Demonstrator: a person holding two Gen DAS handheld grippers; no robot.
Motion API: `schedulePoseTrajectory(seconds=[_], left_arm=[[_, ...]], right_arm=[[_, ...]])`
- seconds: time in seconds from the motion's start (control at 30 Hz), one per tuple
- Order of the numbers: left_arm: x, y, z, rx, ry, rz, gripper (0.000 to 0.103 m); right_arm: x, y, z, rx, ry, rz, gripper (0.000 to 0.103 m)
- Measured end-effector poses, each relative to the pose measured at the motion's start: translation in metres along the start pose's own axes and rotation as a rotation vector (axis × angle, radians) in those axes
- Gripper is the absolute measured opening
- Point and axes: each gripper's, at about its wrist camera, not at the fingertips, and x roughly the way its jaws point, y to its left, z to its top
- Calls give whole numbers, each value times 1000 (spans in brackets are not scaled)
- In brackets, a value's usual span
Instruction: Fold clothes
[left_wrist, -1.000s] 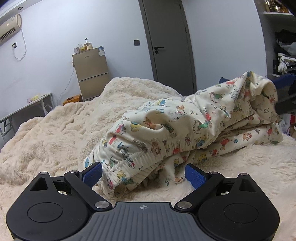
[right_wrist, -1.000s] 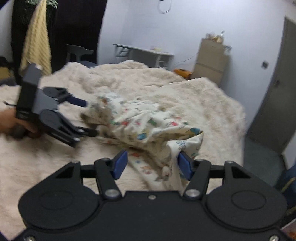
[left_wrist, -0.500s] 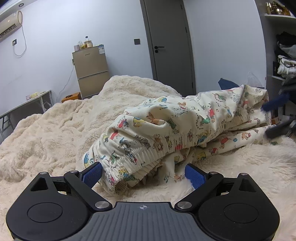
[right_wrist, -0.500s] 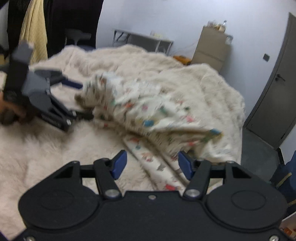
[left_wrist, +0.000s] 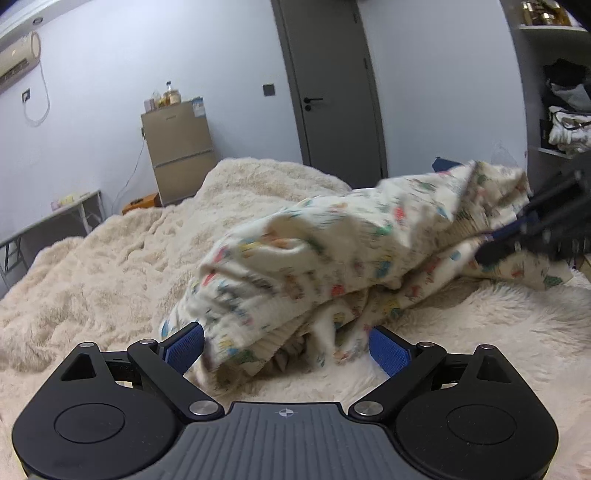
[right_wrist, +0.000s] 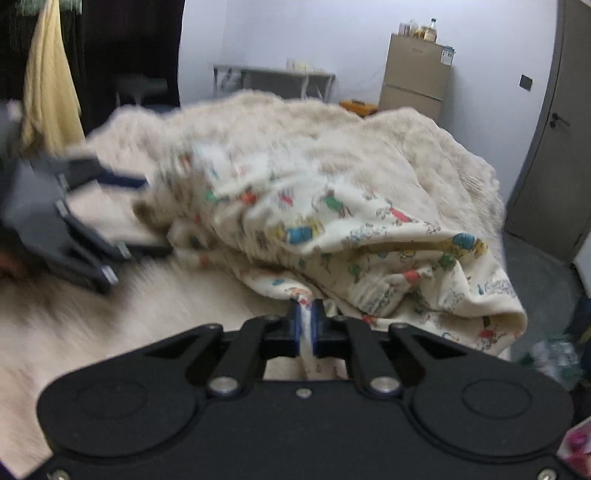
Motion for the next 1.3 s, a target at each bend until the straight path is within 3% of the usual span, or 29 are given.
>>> schedulePoseTrajectory(seconds=[0.2,0.37,0.43,0.5,0.6,0.63,0.7,0.87,0.97,1.03,1.1,1.17,1.23,1.3], left_arm=[[-16,-12,5,90,-59,-49,95],[-37,-20,3,141,-155,-180,96],[-43,-22,2,150,-186,-238,97],[-41,-26,1,163,-174,-246,97],[-35,-33,-1,193,-132,-256,97],[-32,-36,-2,207,-115,-259,97],[-28,-44,-5,245,-83,-262,97],[-13,-46,-10,281,-38,-275,97],[-7,-48,-8,286,-29,-292,94],[-6,-52,-7,312,-47,-296,79],[-7,-61,-7,364,-82,-290,51],[-5,-73,-11,425,-90,-282,37],[-1,-83,-14,472,-84,-278,32],[3,-87,-18,492,-86,-258,17]], right_arm=[[-30,-6,29,144,-121,173,2],[-71,-9,60,248,-265,462,0],[-91,1,71,177,-312,407,0],[-102,9,77,98,-322,322,0],[-92,4,71,48,-246,250,20],[-84,1,66,41,-214,223,37],[-70,-4,56,17,-163,167,47],[-24,-23,22,-39,8,35,51],[-7,-27,11,-16,34,73,59],[2,-22,13,-14,19,99,61],[7,-17,16,-34,14,100,64],[21,-6,27,-88,30,96,66],[35,4,32,-144,49,83,71],[50,15,39,-184,72,61,67]])
